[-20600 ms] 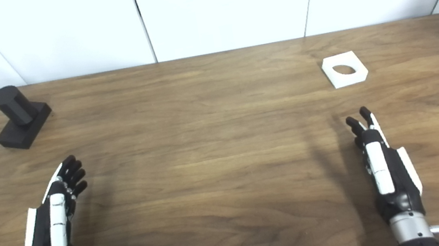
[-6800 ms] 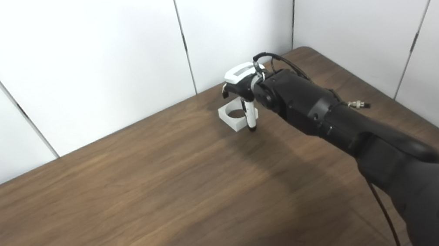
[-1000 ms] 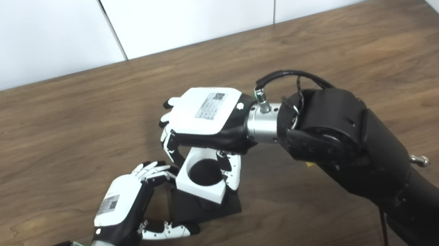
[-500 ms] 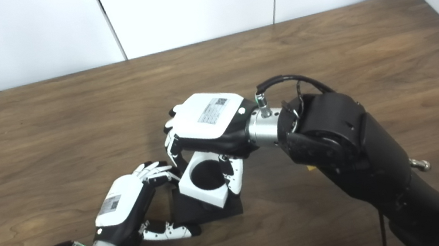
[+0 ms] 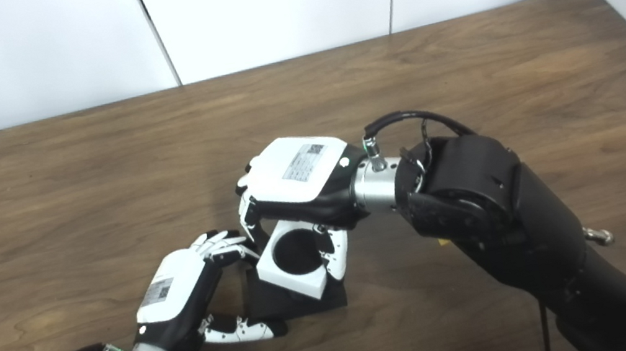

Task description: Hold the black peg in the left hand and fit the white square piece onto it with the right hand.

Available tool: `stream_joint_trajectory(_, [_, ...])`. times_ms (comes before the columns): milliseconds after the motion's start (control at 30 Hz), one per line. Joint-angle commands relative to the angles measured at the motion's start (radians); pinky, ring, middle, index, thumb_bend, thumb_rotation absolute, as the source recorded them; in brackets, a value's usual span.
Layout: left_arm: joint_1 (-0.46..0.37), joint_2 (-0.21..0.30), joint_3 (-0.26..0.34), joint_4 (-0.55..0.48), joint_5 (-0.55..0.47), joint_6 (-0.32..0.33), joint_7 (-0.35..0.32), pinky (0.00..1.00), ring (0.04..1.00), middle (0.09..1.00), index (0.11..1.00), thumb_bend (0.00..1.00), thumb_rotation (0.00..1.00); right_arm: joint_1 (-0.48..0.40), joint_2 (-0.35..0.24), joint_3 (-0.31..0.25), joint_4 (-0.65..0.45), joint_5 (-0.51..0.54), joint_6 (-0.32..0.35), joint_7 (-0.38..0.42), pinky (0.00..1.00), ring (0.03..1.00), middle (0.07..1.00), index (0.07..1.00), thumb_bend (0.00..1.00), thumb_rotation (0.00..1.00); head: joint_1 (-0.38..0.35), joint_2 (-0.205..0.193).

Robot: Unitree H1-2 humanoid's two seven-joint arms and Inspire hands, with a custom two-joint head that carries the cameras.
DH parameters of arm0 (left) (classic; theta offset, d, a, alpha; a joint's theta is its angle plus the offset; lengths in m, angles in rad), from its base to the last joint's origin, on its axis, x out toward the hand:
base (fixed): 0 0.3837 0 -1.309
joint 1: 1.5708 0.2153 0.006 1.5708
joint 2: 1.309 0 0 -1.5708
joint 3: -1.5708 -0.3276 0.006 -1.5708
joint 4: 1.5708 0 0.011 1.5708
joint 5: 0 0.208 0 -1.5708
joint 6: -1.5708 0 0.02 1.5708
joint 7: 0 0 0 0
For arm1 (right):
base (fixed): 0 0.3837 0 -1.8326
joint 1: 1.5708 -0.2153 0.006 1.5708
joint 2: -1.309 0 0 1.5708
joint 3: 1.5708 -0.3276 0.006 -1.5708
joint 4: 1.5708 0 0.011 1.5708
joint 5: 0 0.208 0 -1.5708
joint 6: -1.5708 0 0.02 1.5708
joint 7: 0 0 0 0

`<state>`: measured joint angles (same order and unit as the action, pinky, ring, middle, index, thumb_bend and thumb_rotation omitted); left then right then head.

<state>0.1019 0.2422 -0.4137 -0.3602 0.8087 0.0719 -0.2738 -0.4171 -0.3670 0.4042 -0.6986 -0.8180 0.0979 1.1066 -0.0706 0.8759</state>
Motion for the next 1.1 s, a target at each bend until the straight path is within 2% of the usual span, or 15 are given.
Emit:
stream_joint_trajectory(0, [0.000,-0.005,-0.010,-0.009,0.000,0.001,-0.022,0.96,0.885,0.796,0.484,0.52,0.05,-0.042,-0.005,-0.006,-0.022,0.006,-0.010,-0.007,0.95,0.913,0.802,0.633,0.94,0.33,-0.001,0.002])
stream_joint_trajectory(167, [0.000,-0.008,-0.010,-0.010,0.000,0.004,-0.024,0.96,0.885,0.796,0.484,0.52,0.05,-0.054,-0.005,-0.015,-0.032,0.010,0.010,0.012,0.97,0.924,0.825,0.652,0.98,0.38,0.001,0.000])
stream_joint_trajectory(500, [-0.002,-0.012,-0.010,-0.005,0.007,0.003,-0.023,0.96,0.883,0.794,0.484,0.52,0.05,-0.069,-0.008,-0.031,-0.033,0.019,0.010,0.008,0.98,0.920,0.816,0.685,0.98,0.34,0.003,-0.001])
stream_joint_trajectory(1067, [0.007,-0.022,0.006,-0.005,0.002,0.005,-0.003,0.93,0.858,0.781,0.488,0.52,0.06,-0.066,0.002,-0.036,-0.034,0.008,0.010,0.001,0.97,0.913,0.813,0.685,0.98,0.34,0.007,0.000])
